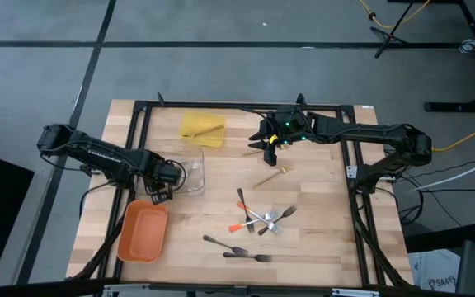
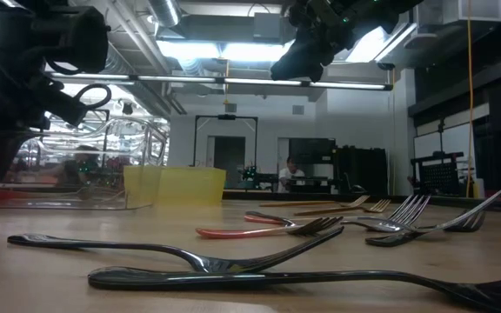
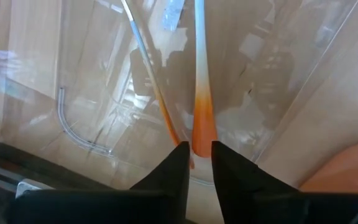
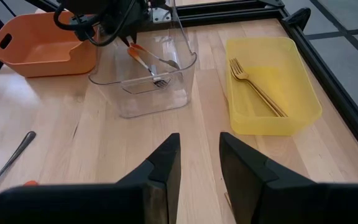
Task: Sort silverware by color (type)
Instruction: Put the orange fork into the transparent bin, then put the gold fork into the yellow bin
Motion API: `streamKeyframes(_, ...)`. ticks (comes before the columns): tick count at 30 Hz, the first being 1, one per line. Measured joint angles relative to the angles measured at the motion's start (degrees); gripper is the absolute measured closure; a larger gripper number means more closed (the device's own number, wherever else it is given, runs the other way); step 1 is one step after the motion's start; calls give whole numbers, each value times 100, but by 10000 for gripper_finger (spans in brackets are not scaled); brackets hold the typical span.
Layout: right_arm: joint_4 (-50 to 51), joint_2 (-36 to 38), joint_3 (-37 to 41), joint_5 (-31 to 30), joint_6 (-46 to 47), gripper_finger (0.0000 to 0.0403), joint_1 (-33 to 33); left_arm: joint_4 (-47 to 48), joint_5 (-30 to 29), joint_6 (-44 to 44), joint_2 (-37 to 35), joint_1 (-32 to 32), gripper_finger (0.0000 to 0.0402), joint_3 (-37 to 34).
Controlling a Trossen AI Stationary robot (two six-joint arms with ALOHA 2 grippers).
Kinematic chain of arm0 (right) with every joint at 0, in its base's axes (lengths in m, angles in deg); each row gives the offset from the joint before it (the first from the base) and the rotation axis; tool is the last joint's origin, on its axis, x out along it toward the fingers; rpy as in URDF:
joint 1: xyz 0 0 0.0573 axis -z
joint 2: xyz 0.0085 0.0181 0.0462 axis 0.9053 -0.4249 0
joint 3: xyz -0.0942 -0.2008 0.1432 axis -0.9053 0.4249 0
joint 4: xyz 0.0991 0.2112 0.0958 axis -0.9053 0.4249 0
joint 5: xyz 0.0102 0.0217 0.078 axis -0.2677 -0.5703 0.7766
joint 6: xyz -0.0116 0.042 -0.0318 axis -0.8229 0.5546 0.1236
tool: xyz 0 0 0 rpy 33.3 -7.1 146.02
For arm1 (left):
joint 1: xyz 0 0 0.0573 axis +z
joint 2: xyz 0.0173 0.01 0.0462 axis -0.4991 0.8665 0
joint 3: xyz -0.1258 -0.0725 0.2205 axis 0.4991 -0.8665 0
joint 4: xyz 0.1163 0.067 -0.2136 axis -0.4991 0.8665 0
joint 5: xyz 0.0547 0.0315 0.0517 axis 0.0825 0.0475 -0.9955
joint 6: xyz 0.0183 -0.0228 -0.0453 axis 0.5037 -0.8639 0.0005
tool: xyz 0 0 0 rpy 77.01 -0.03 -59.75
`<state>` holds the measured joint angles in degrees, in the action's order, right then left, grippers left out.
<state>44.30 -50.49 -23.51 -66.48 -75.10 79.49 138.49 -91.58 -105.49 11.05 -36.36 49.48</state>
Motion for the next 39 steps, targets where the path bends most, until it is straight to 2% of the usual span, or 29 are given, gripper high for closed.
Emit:
streamKeyframes(12, 2, 0, 0, 0, -2, 302, 2, -4, -5, -47, -3, 0, 332, 0)
streamKeyframes(19, 4, 0, 0, 0, -2, 302, 2, 66, 289, -49, -23, 2, 331, 66)
streamKeyframes(32, 11, 0, 0, -511, -155, 302, 9, 114, 291, -45, -23, 1, 331, 886)
streamKeyframes(39, 268, 0, 0, -516, -301, 302, 167, 112, 284, -43, -23, 2, 331, 1406)
